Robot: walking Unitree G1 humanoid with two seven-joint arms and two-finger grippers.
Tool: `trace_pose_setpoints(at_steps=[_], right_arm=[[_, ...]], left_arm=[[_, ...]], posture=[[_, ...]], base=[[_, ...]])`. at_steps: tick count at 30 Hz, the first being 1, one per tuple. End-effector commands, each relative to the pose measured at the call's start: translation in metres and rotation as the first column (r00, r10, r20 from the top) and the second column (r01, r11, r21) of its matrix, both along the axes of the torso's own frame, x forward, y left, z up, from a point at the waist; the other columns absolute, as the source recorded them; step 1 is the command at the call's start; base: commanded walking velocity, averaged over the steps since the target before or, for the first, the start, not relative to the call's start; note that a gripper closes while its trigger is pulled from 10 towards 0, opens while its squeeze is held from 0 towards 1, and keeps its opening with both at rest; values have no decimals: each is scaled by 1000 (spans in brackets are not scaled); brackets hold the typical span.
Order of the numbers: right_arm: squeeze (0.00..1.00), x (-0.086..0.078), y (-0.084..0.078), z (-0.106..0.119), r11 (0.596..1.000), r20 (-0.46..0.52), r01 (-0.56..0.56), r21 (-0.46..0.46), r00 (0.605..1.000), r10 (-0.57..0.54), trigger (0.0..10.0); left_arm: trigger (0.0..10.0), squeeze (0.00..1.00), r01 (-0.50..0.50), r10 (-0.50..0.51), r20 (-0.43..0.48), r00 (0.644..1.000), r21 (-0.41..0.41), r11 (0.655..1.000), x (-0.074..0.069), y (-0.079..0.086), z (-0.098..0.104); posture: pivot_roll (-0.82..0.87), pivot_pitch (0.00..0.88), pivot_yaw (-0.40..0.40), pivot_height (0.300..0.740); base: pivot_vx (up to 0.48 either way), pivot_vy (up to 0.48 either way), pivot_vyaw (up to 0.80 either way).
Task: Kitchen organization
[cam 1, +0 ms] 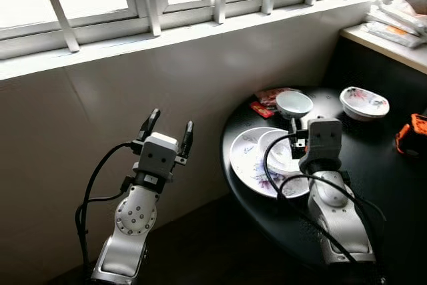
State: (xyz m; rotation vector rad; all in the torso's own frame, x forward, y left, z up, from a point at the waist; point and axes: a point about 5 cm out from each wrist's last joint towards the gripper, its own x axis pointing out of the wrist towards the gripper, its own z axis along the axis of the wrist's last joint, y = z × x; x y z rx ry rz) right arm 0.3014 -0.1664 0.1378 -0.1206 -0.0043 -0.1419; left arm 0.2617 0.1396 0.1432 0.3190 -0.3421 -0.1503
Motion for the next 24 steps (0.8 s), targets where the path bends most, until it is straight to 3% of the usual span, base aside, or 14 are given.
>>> trace_pose_setpoints(at_steps=[1,4,15,16,24], right_arm=[[0,-1,-11,-6,999,-41,44,19,998,-43,10000],[0,-2,0,-12,998,-70,-25,49,997,29,10000],[0,-2,12,-16,994,-134,-81,76,987,91,10000],[0,-4,12,-25,994,-198,-78,74,976,91,10000],[0,-8,7,-33,996,-303,-44,80,951,66,10000]], left_arm=[[10000,0,14,-14,-3,1000,7,1000,1,-4,1],[10000,0,14,-14,-7,1000,8,1000,1,-4,0],[10000,0,14,-14,-10,1000,12,1000,1,-4,0],[10000,0,15,-15,-12,1000,13,1000,1,-4,0],[10000,0,12,-12,-15,1000,13,1000,1,-3,-1]], posture=[[85,0,-40,740],[84,0,-38,740],[82,0,-35,740],[82,0,-36,740],[79,0,-36,740]], base=[[0,0,0],[0,0,0],[0,0,0],[0,0,0],[0,0,0]])
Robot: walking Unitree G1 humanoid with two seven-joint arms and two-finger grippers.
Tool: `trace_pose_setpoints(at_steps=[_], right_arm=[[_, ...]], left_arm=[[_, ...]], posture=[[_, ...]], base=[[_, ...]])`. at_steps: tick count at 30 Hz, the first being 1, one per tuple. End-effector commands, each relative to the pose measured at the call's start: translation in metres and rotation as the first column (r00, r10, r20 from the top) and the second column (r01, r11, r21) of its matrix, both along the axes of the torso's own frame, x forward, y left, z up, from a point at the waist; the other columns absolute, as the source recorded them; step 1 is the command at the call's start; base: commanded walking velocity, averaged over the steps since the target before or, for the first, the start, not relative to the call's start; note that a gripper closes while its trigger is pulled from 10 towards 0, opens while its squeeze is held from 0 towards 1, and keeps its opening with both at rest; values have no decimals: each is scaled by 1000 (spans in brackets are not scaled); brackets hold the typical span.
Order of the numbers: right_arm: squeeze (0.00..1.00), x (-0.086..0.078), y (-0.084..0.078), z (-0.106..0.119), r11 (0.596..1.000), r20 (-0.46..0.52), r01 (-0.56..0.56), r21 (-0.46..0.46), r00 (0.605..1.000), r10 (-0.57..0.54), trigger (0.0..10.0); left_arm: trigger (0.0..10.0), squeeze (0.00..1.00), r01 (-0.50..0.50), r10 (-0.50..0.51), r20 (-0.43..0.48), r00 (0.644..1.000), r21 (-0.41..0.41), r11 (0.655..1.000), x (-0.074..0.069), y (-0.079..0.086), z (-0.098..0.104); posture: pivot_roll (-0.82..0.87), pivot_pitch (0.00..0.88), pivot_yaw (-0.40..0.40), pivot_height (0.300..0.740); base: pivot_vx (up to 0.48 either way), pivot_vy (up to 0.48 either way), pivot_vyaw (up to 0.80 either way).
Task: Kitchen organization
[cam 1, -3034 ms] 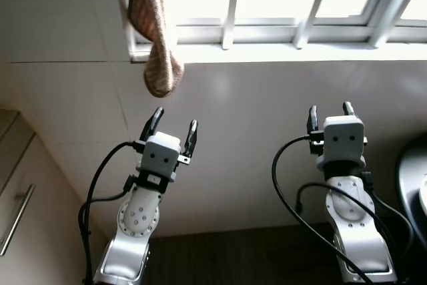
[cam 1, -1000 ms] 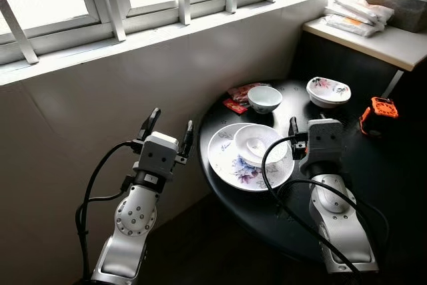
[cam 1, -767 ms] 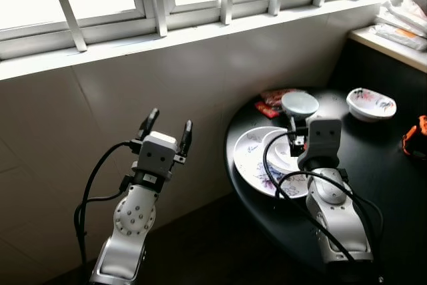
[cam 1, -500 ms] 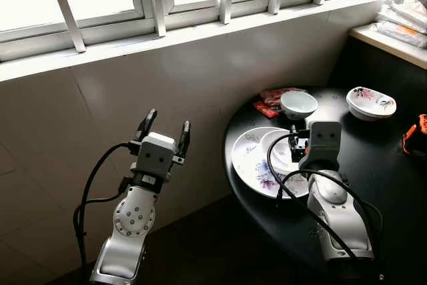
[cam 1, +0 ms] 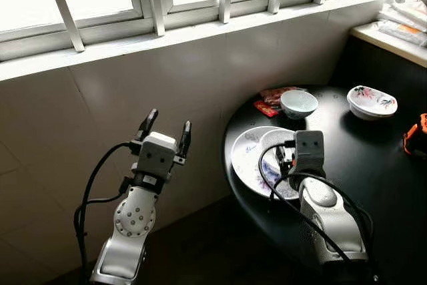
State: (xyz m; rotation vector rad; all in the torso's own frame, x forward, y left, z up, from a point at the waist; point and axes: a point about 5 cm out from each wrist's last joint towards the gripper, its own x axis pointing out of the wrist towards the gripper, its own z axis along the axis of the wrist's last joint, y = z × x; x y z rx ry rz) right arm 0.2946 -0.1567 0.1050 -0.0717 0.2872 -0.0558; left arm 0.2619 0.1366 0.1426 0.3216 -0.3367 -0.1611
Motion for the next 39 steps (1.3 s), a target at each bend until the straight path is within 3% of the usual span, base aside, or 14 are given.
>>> trace_pose_setpoints(at_steps=[1,14,16,20,39], right_arm=[[0,-1,-2,0,1000,-23,11,1,1000,-11,10000],[0,-2,5,8,996,-70,22,88,997,-15,10000],[0,-5,6,7,990,-131,56,130,991,-38,10000],[0,-7,8,12,986,-148,72,148,988,-50,10000],[0,-8,-1,6,989,-214,100,110,974,-75,10000]], left_arm=[[10000,0,3,-3,-9,1000,9,1000,1,-1,0],[10000,0,2,-2,-11,1000,10,1000,1,-1,-1],[10000,0,2,-2,-13,1000,10,1000,1,-1,-1],[10000,0,2,-2,-15,1000,11,1000,1,-1,-1],[10000,0,0,0,-25,1000,10,1000,1,-1,-3]], posture=[[77,0,-34,740],[78,0,-37,740],[78,0,-38,740],[75,0,-36,740],[74,0,-37,740]], base=[[0,0,0],[0,0,0],[0,0,0],[0,0,0],[0,0,0]])
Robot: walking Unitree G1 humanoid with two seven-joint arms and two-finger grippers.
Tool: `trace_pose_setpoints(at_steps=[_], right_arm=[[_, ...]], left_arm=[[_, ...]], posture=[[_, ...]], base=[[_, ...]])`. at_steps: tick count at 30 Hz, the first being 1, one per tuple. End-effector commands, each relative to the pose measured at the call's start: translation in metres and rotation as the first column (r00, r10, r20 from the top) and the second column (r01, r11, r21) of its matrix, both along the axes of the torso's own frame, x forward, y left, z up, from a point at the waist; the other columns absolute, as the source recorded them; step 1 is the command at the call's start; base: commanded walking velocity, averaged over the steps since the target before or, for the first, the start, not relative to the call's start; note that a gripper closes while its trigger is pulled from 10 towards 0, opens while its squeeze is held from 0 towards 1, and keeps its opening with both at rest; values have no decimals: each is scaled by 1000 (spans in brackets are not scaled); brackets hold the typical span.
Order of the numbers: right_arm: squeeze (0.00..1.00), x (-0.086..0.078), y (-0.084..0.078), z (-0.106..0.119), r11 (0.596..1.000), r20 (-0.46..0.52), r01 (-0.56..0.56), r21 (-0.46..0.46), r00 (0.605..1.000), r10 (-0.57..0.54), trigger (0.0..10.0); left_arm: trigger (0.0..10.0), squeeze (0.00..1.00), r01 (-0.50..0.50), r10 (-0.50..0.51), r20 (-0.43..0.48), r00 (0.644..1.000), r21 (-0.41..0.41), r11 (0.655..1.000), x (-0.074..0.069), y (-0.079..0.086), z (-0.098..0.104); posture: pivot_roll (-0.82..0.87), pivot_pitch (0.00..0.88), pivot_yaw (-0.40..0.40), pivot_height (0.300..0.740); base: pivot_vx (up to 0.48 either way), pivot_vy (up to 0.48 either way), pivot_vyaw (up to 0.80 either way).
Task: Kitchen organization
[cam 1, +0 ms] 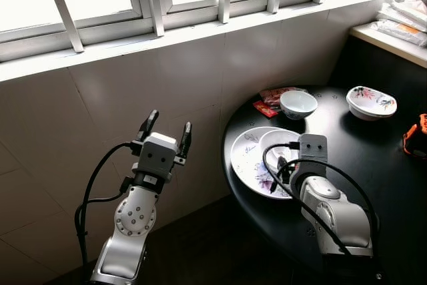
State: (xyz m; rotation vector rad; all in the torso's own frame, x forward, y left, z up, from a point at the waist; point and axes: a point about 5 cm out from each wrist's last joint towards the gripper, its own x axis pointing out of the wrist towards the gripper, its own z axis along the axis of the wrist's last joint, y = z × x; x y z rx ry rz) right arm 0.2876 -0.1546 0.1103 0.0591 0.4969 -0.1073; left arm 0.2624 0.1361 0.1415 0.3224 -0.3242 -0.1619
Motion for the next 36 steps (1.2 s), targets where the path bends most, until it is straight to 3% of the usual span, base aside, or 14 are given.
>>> trace_pose_setpoints(at_steps=[1,12,13,16,17,18,21,23,25,26,27,28,36], right_arm=[[0,-1,-3,1,1000,-8,10,-6,1000,-10,10000],[0,5,-8,-6,1000,-43,-6,4,999,6,9922],[0,5,-9,-7,1000,-44,-9,2,999,9,5490],[0,5,-9,-7,1000,-44,-10,0,999,10,5490],[0,5,-9,-8,1000,-47,-11,2,999,11,3804],[0,5,-10,-9,1000,-51,-14,5,999,14,3020],[0,5,-10,-10,1000,-54,-16,7,998,16,3020],[0,5,-9,-11,1000,-62,-23,3,998,23,1451],[0,5,-8,-11,1000,-63,-30,-5,998,30,1608],[0,5,-8,-10,999,-61,-32,-6,998,32,941],[0,5,-8,-10,999,-60,-34,-6,998,33,941],[0,6,-8,-10,999,-59,-35,-8,998,34,0],[0,6,-9,-9,999,-55,-32,-8,998,32,0]], left_arm=[[10000,0,2,-2,-12,1000,8,1000,1,-1,-2],[10000,0,-4,4,-18,1000,10,1000,1,0,-2],[10000,0,-4,4,-18,1000,11,1000,1,0,-2],[10000,0,-3,4,-18,1000,11,1000,1,0,-2],[10000,0,-3,3,-19,1000,11,1000,1,0,-2],[10000,0,-3,4,-19,1000,11,1000,1,0,-2],[10000,0,-4,4,-20,1000,11,1000,1,0,-2],[10000,0,-4,4,-21,1000,12,1000,2,0,-3],[10000,0,-4,4,-23,1000,13,1000,2,-1,-3],[10000,0,-4,4,-23,1000,14,1000,2,-1,-3],[10000,0,-4,4,-24,1000,14,1000,2,-1,-4],[10000,0,-4,5,-24,1000,14,1000,2,-1,-4],[10000,0,-7,8,-26,1000,14,1000,1,-1,-4]], posture=[[74,0,-37,740],[78,0,-41,740],[78,0,-41,740],[78,0,-41,740],[77,0,-40,740],[77,0,-40,740],[77,0,-40,740],[78,0,-40,740],[77,0,-40,740],[78,0,-41,740],[78,0,-41,740],[78,0,-41,740],[79,0,-43,740]], base=[[0,0,0],[0,0,0],[0,0,0],[0,0,0],[0,0,0],[0,0,0],[0,0,0],[0,0,0],[0,0,0],[0,0,0],[0,0,0],[0,0,0],[0,0,0]])
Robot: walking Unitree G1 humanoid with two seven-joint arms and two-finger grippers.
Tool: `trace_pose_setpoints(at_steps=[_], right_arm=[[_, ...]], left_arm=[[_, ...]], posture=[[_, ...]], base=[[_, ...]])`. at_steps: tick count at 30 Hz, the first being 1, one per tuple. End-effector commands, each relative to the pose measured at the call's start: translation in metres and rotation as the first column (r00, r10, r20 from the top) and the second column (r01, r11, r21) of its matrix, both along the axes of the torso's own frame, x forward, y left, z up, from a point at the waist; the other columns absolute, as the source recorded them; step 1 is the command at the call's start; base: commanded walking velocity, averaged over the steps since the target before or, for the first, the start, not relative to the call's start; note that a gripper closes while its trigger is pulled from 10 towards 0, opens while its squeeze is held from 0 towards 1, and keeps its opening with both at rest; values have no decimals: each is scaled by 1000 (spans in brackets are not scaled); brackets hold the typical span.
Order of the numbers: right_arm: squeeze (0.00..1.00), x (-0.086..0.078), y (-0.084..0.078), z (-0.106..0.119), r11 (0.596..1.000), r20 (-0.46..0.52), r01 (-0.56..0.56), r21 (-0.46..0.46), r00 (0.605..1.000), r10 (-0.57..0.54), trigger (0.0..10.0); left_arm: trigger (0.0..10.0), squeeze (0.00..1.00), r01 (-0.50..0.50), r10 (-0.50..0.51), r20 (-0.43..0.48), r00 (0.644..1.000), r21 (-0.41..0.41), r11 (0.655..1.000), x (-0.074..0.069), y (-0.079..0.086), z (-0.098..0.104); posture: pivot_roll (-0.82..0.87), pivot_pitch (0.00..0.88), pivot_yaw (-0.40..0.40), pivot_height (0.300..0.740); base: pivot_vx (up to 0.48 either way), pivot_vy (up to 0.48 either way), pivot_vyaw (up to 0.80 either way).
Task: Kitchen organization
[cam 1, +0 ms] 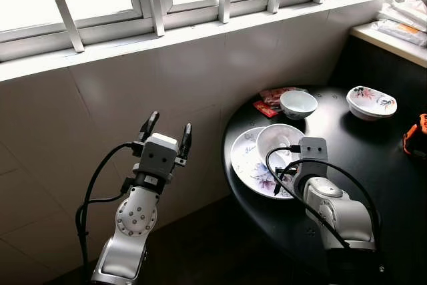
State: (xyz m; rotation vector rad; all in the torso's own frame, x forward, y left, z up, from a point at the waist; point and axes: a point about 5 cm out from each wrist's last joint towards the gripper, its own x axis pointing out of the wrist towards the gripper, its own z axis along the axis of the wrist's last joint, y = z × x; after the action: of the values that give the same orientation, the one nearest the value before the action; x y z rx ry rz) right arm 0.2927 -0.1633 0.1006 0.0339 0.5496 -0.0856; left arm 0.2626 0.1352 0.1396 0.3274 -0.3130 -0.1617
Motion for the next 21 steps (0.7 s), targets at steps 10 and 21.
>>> trace_pose_setpoints(at_steps=[10,21], right_arm=[[0,6,-3,13,1000,69,30,-5,997,-29,0],[0,14,-2,47,996,272,82,32,958,-88,0]], left_arm=[[10000,0,-5,5,-18,1000,9,1000,1,0,-3],[10000,0,-7,8,-23,1000,8,1000,1,-1,-4]], posture=[[79,0,-43,740],[81,0,-44,740]], base=[[0,0,0],[0,0,0]])
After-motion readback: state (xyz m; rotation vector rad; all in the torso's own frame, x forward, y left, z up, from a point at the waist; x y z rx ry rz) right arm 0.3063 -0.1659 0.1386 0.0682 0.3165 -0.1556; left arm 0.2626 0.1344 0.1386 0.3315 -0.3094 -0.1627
